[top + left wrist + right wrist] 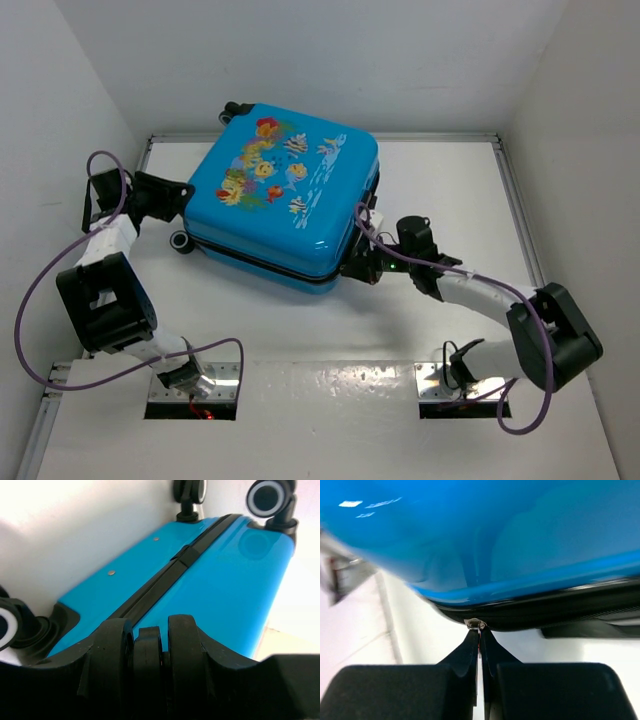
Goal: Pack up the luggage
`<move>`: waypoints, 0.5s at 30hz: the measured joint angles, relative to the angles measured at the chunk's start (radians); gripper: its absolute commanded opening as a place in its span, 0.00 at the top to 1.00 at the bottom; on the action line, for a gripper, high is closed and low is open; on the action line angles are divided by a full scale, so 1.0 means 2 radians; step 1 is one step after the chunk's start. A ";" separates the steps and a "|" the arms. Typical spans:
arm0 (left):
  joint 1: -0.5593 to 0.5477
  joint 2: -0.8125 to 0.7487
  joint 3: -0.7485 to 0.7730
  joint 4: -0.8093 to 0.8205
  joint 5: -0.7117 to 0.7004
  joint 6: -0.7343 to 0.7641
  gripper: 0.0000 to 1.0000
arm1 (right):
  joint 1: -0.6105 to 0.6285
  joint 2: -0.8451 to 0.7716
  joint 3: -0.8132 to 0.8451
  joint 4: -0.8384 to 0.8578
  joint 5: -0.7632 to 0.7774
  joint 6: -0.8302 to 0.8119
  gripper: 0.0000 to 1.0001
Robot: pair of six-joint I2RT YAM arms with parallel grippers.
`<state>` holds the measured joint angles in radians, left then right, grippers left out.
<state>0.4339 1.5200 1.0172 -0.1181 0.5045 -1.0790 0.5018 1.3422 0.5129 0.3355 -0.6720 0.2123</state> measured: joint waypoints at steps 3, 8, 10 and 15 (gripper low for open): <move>0.008 0.001 0.012 -0.034 0.003 0.017 1.00 | -0.008 -0.018 0.000 -0.007 0.054 -0.021 1.00; 0.019 0.018 0.047 -0.097 0.017 0.047 1.00 | -0.039 -0.029 0.000 -0.004 0.114 -0.041 1.00; 0.021 0.030 0.067 -0.124 0.022 0.057 1.00 | -0.050 -0.028 0.000 0.002 0.121 -0.043 1.00; 0.022 0.089 0.145 -0.187 0.039 0.089 1.00 | -0.077 0.012 0.027 0.025 0.119 -0.039 1.00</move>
<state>0.4786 1.6985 1.3064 -0.4915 0.5819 -0.9020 0.3470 1.3670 0.5659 0.3859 -0.4332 0.1349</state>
